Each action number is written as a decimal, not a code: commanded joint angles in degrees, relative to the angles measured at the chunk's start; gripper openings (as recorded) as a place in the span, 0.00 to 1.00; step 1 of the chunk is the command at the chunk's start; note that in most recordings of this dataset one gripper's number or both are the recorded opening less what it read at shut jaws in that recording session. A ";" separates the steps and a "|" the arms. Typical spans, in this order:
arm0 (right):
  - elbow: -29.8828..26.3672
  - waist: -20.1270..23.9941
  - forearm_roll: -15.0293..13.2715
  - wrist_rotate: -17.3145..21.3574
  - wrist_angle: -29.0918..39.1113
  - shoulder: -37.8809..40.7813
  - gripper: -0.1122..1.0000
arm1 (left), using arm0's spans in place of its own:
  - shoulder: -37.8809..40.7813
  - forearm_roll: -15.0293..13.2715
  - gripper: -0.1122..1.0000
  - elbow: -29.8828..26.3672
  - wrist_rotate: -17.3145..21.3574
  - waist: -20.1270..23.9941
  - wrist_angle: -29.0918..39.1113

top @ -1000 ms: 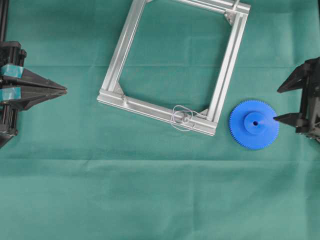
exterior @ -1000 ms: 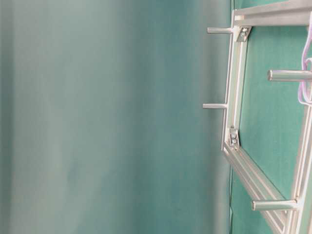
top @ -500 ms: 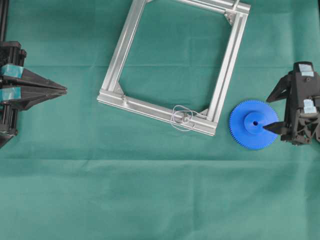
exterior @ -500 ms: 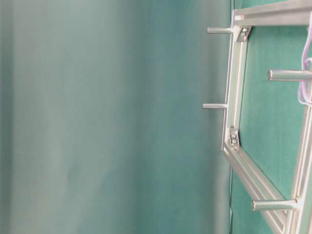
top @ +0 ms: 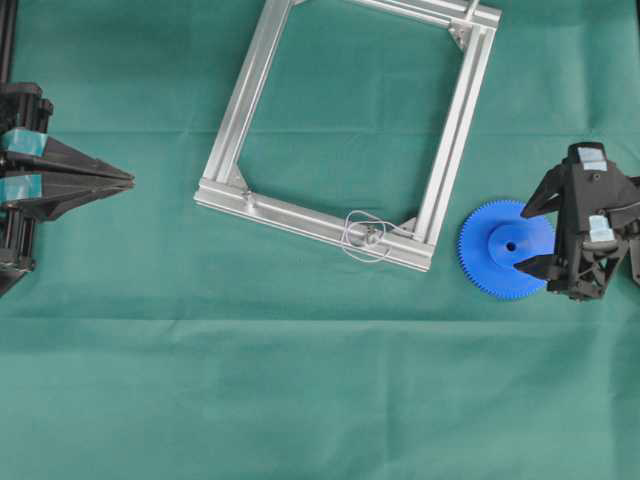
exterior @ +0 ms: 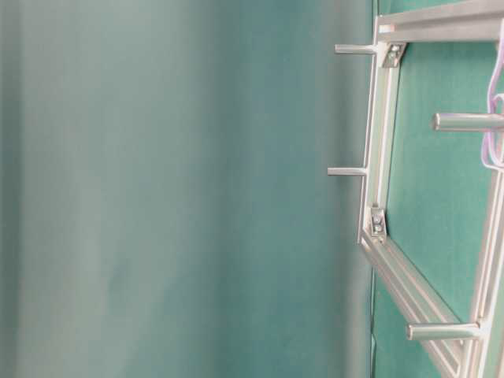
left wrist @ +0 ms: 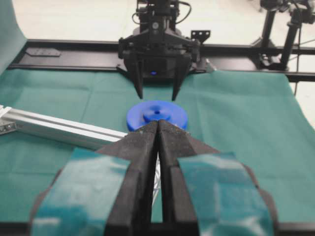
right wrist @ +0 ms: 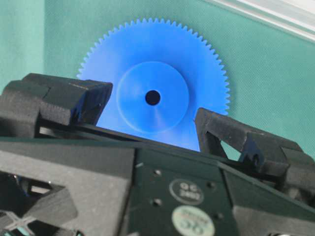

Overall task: Find the location of the shaft and insert the gear.
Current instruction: 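Lower the right gripper over the blue gear hub and close on it, then lift the blue gear off the table with the right gripper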

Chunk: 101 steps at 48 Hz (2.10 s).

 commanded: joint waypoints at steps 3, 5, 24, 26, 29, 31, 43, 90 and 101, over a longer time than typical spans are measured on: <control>0.00 0.09 0.09 0.09 -2.64 1.93 0.92 | 0.62 -0.09 0.13 -1.32 0.00 0.00 -0.18; 0.18 0.09 0.09 0.09 -2.99 2.55 0.92 | 0.62 0.00 0.13 -1.32 0.00 0.09 -0.09; 0.09 1.05 0.09 1.05 -5.45 5.54 0.92 | 0.62 0.00 0.13 -1.23 -0.18 0.09 0.18; 0.00 1.23 0.09 1.14 -5.54 5.80 0.92 | 0.62 0.00 0.13 -1.23 -0.18 0.00 0.18; -0.09 1.41 0.09 1.49 -5.62 6.06 0.92 | 0.62 0.00 0.13 -1.32 -0.18 0.00 0.18; -0.09 1.41 0.09 1.76 -5.62 6.33 0.92 | 0.62 -0.09 0.13 -1.23 -0.18 0.09 0.18; 0.00 1.41 0.09 2.02 -5.80 7.38 0.92 | 0.62 -0.09 0.13 -1.32 -0.18 0.09 0.09; -1.14 1.41 -0.09 3.43 -2.72 10.99 0.72 | 0.62 -0.09 0.13 -1.32 -0.35 0.00 0.09; -1.67 1.41 -0.09 3.43 -2.55 10.81 0.72 | 0.62 -0.09 0.13 -1.32 -0.35 0.09 0.18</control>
